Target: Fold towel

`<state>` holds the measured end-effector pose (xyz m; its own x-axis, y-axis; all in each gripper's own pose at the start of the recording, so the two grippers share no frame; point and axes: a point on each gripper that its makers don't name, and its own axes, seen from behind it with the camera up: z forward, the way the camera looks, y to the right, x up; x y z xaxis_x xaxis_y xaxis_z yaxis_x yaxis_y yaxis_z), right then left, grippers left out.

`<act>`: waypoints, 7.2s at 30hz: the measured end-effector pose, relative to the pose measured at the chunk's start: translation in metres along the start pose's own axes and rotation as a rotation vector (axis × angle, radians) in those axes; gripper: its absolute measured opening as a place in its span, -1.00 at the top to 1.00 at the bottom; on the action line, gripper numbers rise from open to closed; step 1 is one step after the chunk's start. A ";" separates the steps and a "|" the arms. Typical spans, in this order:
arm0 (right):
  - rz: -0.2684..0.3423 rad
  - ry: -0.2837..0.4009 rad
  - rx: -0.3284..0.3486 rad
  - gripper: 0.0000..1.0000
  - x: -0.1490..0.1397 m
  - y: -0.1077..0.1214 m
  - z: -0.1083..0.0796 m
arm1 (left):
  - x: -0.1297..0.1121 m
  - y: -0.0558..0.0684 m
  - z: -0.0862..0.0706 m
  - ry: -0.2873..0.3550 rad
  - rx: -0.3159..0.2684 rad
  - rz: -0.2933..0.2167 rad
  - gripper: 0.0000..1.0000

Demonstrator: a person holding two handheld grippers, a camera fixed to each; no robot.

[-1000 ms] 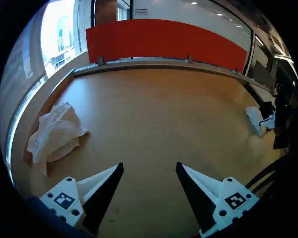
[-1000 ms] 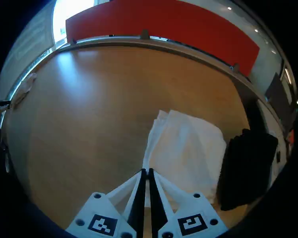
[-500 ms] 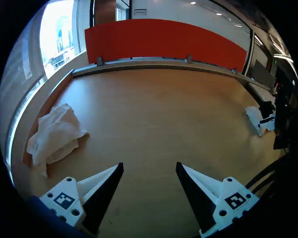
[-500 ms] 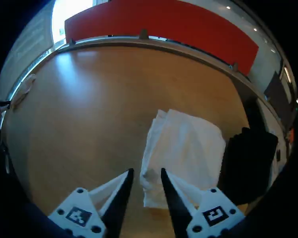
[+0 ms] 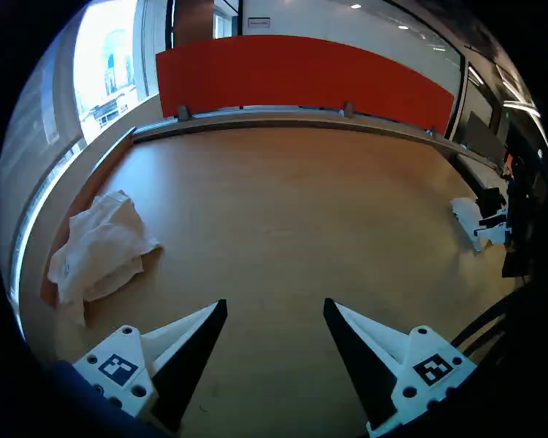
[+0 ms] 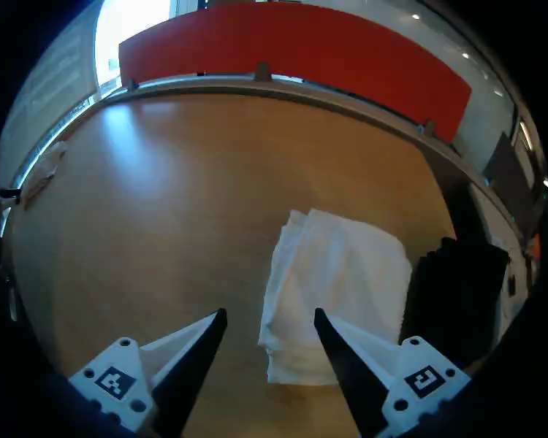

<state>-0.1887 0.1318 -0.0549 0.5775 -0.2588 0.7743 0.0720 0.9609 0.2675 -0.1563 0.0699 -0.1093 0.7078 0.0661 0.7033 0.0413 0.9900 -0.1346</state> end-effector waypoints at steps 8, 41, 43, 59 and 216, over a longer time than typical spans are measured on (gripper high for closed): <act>0.009 0.046 -0.032 -1.00 0.010 0.001 -0.006 | 0.005 -0.004 0.000 0.014 0.001 -0.001 -0.96; 0.195 0.751 -0.337 -1.00 0.162 0.039 -0.121 | 0.032 -0.004 0.004 0.095 -0.008 -0.005 -0.96; 0.191 0.760 -0.332 -1.00 0.166 0.035 -0.123 | 0.043 -0.007 0.002 0.138 0.002 -0.008 -0.96; 0.145 0.772 -0.304 -1.00 0.184 0.002 -0.133 | 0.156 -0.051 -0.042 0.550 0.114 -0.058 -0.96; 0.177 0.909 -0.220 -1.00 0.174 -0.108 -0.074 | 0.093 -0.083 0.065 0.813 0.146 -0.025 -0.96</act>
<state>-0.0358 -0.0092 0.0081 0.9995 -0.0209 0.0256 0.0208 0.9998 0.0029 -0.1398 0.0022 0.0123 0.9996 -0.0114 -0.0275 0.0116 0.9999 0.0055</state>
